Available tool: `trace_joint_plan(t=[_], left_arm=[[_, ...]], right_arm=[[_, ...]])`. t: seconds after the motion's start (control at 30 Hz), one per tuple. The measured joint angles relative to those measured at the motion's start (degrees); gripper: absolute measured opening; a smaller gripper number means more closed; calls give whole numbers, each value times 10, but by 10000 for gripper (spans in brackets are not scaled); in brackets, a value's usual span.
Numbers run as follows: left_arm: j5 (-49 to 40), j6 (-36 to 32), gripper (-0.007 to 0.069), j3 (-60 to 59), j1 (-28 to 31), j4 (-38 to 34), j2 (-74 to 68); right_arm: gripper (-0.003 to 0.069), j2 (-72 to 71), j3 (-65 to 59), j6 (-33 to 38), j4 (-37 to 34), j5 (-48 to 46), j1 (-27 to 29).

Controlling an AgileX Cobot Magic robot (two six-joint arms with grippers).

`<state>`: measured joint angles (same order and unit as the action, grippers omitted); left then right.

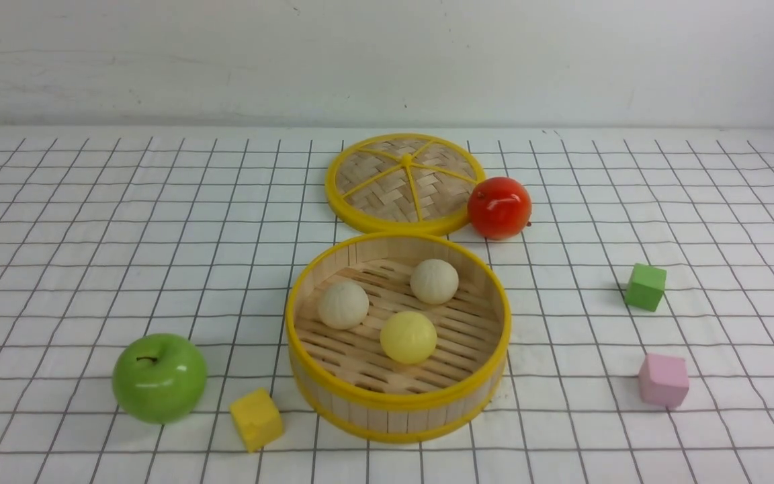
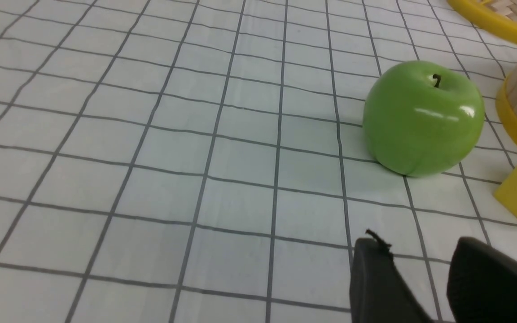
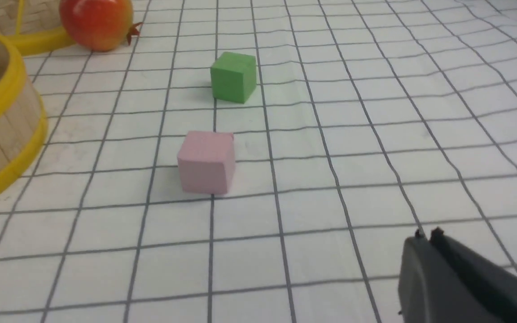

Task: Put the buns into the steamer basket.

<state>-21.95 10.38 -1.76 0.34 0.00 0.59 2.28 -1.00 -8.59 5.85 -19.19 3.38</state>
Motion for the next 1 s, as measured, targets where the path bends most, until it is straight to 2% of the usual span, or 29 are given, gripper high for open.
trace_joint_plan(t=[0.07, 0.43, 1.0], left_arm=[[0, 0, 237, 0, 0, 0, 0], [0, 0, 237, 0, 0, 0, 0], [0, 0, 237, 0, 0, 0, 0]], right_arm=[[-6, -22, -2, 6, -4, -25, 10], [2, -29, -1, 63, -45, -29, 18], [14, -29, -1, 66, -51, -29, 18]])
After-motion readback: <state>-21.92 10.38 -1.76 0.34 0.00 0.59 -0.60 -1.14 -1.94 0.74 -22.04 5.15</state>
